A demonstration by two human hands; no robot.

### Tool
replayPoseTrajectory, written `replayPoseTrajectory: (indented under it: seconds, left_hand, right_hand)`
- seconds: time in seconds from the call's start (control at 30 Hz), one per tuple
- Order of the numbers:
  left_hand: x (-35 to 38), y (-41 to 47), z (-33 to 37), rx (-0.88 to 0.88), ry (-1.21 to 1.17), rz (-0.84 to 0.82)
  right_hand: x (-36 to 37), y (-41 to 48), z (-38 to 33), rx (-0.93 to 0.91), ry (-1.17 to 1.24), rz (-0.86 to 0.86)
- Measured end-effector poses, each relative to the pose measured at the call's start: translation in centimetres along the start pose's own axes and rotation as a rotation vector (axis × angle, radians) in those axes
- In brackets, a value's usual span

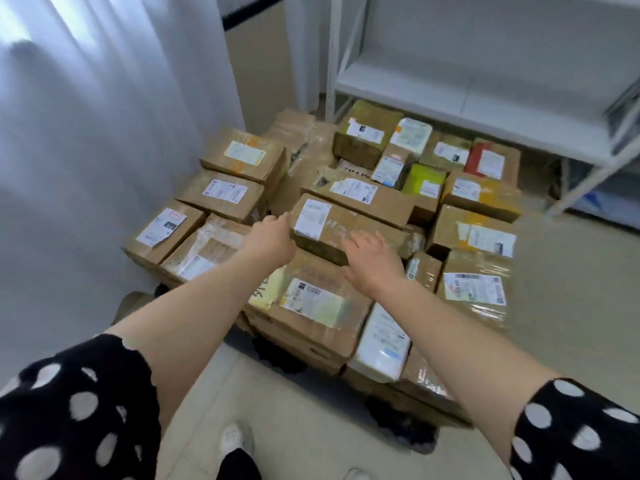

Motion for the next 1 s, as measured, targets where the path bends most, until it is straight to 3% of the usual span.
replayPoseTrajectory:
  seconds: [0.23,0.53,0.77,1.0]
  left_hand:
    - [-2.0,-5.4,22.3,0.39,0.267,0.03]
    - [-0.5,-11.6,43.4,0.857,0.388,0.081]
    - [1.7,-14.6,57.6,0.981,0.45,0.097]
    - [4.7,-15.3,76.6,0.951,0.453,0.123]
  right_hand:
    - [-5.9,-14.1,17.3,0.339,-0.039,0.032]
    - [-9.3,-28.4,29.6,0.667,-0.068,0.085]
    - [-9.0,-36.4,40.6,0.825,-0.063,0.103]
    - [-11.1,-44.6,57.9,0.846,-0.019,0.171]
Point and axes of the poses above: each hand's wrist, its own y-axis towards the middle knuckle, its own x-axis out of the palm, z = x × y, the point moved 6 cm from there along y, towards the middle knuckle, and after that the axes turned 2 degrees about y, right-handed, at the moved point
